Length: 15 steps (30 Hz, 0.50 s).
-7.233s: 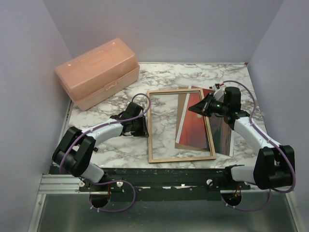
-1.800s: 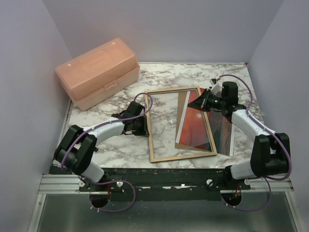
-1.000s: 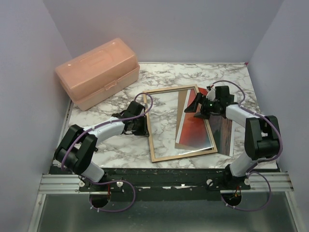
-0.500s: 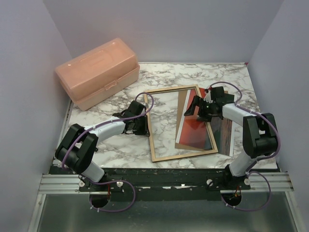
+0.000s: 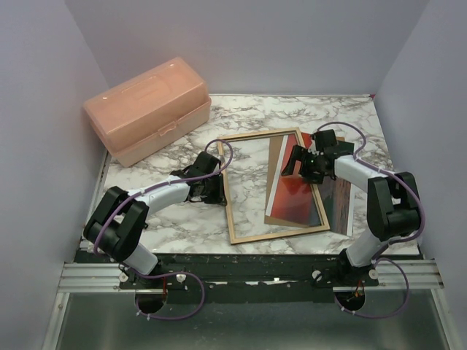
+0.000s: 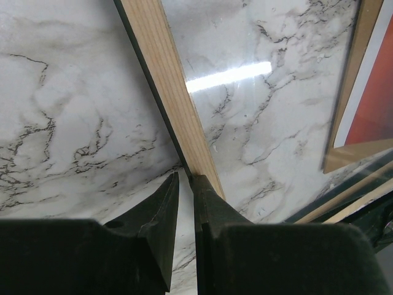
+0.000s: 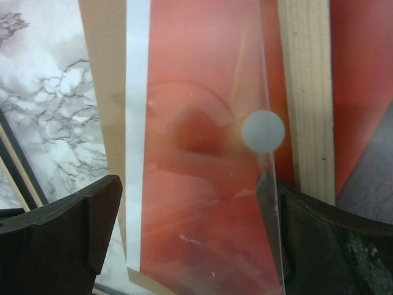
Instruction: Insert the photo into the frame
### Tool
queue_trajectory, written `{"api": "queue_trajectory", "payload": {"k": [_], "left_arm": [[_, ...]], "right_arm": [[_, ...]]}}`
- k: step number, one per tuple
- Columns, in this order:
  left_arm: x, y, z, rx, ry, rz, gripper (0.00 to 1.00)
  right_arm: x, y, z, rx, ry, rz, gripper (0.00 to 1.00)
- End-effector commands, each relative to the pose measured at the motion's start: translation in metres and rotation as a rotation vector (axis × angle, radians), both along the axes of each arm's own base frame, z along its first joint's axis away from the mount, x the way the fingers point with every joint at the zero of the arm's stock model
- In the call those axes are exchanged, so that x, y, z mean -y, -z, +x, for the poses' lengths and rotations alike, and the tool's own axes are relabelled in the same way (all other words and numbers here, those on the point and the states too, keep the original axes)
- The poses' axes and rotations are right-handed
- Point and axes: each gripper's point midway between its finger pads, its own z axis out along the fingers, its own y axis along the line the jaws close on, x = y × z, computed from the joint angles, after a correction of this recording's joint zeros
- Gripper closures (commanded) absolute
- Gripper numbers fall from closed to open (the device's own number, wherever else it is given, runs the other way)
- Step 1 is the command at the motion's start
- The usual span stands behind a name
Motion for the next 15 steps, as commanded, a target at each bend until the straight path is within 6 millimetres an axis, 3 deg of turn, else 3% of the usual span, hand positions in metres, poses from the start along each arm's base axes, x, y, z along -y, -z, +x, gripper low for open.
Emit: {"api": "queue_trajectory", "payload": {"k": [1, 15], "left_arm": [[-0.02, 0.033, -0.016, -0.066, 0.011, 0.13, 0.83], [-0.02, 0.031, -0.016, -0.063, 0.012, 0.136, 0.83]], "right_arm": [[0.013, -0.01, 0.001, 0.01, 0.036, -0.072, 0.0], [0.043, -0.028, 0.001, 0.01, 0.148, -0.214, 0.0]]}}
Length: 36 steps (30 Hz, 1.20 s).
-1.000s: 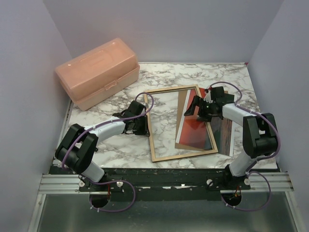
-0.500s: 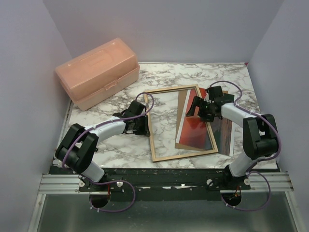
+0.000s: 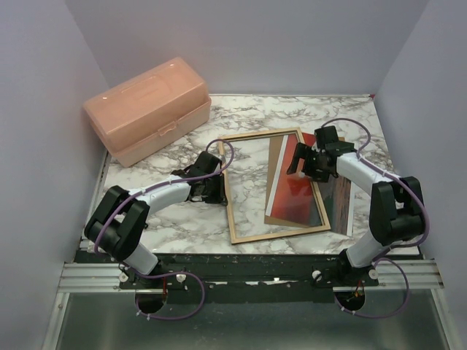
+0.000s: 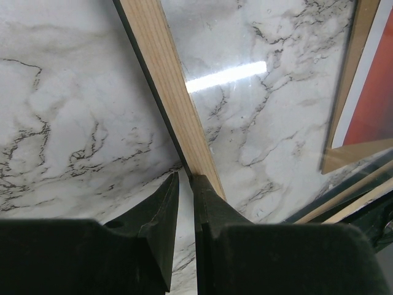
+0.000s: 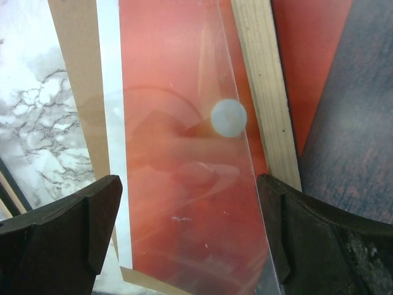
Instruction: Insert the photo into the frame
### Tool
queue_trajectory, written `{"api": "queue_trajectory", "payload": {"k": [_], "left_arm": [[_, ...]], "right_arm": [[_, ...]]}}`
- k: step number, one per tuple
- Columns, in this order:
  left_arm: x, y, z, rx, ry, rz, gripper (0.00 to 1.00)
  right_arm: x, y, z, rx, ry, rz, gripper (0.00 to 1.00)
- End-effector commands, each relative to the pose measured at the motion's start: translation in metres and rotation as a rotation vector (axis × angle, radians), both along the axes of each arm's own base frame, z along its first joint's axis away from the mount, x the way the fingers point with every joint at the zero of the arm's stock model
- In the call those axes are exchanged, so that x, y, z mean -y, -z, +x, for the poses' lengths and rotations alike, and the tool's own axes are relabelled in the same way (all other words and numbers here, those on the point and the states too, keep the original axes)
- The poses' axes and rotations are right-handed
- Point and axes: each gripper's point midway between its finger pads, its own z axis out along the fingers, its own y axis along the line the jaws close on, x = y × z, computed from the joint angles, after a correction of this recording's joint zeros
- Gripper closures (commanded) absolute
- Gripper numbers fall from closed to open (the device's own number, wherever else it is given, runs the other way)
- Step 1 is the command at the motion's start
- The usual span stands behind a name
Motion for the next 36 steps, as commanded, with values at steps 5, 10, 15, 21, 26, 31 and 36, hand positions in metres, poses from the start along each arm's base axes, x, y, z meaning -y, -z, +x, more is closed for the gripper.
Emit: {"api": "queue_trajectory", "payload": {"k": [5, 10, 15, 21, 26, 31, 36], "left_arm": [[-0.022, 0.028, -0.016, -0.054, 0.006, 0.132, 0.82], [-0.02, 0.014, -0.012, -0.024, 0.004, 0.114, 0.75], [-0.014, -0.015, -0.008, 0.038, 0.0, 0.056, 0.51], [-0.011, -0.073, -0.007, 0.168, -0.005, -0.058, 0.21], [-0.007, -0.119, -0.011, 0.26, 0.017, -0.166, 0.15], [-0.002, -0.151, -0.019, 0.315, 0.049, -0.253, 0.13], [0.003, -0.171, -0.023, 0.35, 0.073, -0.31, 0.12]], "right_arm": [[0.033, -0.029, 0.003, 0.048, 0.107, -0.156, 0.0], [0.046, -0.021, -0.001, 0.028, 0.155, -0.212, 0.0], [0.044, 0.006, -0.009, -0.039, 0.15, -0.204, 0.0], [0.029, 0.025, -0.021, -0.093, 0.103, -0.133, 0.0], [0.003, 0.019, -0.031, -0.085, 0.032, 0.013, 0.01], [-0.022, 0.013, -0.038, -0.09, -0.025, 0.125, 0.01], [-0.051, 0.015, -0.044, -0.097, -0.08, 0.158, 0.01]]}}
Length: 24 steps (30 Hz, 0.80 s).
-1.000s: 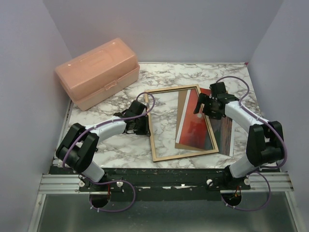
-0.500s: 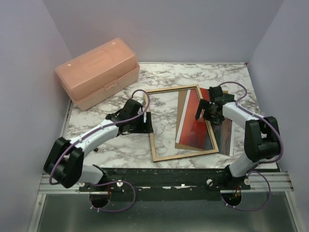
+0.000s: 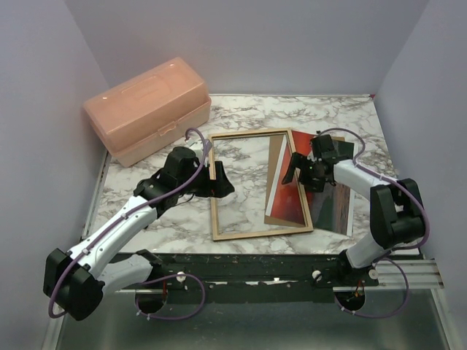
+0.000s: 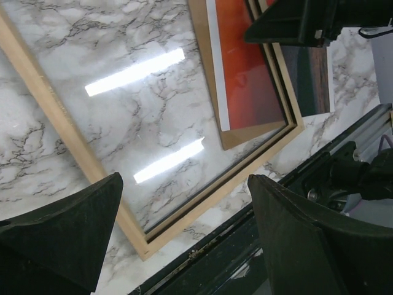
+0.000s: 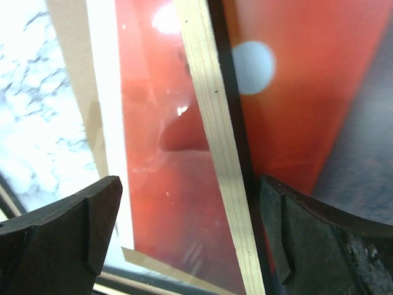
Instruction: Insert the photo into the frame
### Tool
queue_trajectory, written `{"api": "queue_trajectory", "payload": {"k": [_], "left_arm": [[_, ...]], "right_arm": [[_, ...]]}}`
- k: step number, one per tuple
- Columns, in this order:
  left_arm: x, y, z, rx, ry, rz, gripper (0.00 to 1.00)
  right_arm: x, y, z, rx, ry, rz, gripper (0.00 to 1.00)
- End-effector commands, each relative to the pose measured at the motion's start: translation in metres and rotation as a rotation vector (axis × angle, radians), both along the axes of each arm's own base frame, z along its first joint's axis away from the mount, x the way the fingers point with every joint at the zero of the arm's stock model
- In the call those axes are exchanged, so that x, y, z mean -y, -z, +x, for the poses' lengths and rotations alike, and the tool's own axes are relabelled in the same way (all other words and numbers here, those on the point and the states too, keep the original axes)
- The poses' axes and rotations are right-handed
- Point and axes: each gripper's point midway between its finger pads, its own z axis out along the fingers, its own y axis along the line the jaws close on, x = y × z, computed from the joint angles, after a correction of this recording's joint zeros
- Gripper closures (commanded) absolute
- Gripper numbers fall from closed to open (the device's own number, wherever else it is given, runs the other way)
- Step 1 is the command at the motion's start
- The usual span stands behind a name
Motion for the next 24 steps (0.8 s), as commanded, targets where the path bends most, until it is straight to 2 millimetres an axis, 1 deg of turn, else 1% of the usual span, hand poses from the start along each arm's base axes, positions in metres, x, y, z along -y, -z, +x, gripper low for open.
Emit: {"api": "queue_trajectory", "payload": {"k": [1, 7, 12, 17, 21, 24], "left_arm": [[0.009, -0.032, -0.005, 0.044, 0.051, -0.079, 0.12], [0.008, -0.038, -0.007, 0.055, 0.056, -0.085, 0.11], [0.01, -0.042, -0.007, 0.056, 0.066, -0.095, 0.11], [0.012, -0.043, -0.008, 0.05, 0.073, -0.101, 0.11], [0.014, -0.044, -0.009, 0.051, 0.082, -0.111, 0.11], [0.017, -0.042, -0.009, 0.036, 0.092, -0.112, 0.11]], "right_arm": [[-0.045, 0.0, -0.013, -0.023, -0.08, 0.112, 0.01], [-0.088, -0.005, -0.014, -0.006, -0.136, 0.146, 0.01], [-0.124, -0.005, -0.023, -0.012, -0.198, 0.171, 0.01], [-0.152, -0.008, -0.035, -0.016, -0.255, 0.209, 0.01], [-0.174, -0.015, -0.044, -0.01, -0.308, 0.264, 0.01], [-0.182, -0.024, -0.049, -0.01, -0.338, 0.32, 0.01]]}}
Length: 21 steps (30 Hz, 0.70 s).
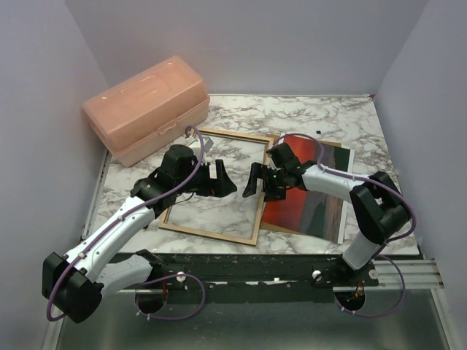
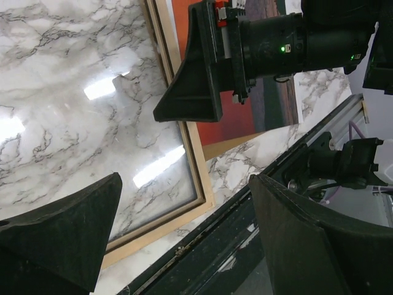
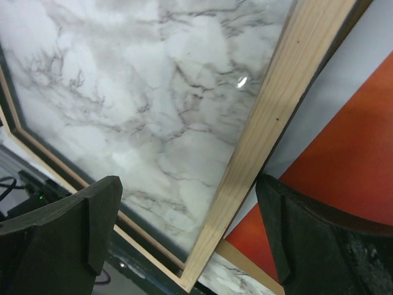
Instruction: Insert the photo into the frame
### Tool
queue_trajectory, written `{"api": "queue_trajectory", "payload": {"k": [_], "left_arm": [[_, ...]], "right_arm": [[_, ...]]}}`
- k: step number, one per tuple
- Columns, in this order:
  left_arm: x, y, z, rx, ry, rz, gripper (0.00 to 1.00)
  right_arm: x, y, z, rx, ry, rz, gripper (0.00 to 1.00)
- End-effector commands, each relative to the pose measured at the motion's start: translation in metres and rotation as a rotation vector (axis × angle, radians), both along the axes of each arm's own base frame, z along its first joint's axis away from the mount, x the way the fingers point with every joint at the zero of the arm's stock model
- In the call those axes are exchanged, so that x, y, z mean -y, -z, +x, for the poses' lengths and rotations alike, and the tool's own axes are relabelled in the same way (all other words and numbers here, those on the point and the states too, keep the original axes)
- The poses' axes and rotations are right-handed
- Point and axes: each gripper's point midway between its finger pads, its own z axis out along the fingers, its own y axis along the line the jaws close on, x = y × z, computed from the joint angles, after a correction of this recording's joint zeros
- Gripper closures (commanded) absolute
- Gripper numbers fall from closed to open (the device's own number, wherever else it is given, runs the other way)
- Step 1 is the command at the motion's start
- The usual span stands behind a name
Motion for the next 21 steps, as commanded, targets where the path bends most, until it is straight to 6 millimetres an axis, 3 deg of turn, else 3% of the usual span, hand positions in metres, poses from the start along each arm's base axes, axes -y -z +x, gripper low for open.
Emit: {"api": "queue_trajectory", "payload": {"k": [1, 7, 11, 15, 21], "left_arm": [[0.009, -0.018, 0.0, 0.011, 0.034, -0.046, 0.11], [0.018, -0.013, -0.004, -0.011, 0.062, -0.046, 0.1], [0.03, -0.005, -0.01, -0.035, 0.088, -0.035, 0.1], [0.051, 0.008, -0.016, -0.064, 0.124, 0.003, 0.1], [0.092, 0.029, -0.028, -0.111, 0.19, 0.088, 0.13]], "right_arm": [[-0.033, -0.017, -0.003, 0.01, -0.068, 0.142, 0.01], [-0.011, -0.035, 0.01, 0.089, -0.005, 0.066, 0.0], [0.029, -0.044, 0.026, 0.099, 0.091, 0.057, 0.0], [0.094, -0.05, 0.044, 0.105, 0.251, 0.058, 0.0], [0.198, -0.04, 0.05, 0.074, 0.528, -0.021, 0.0]]}}
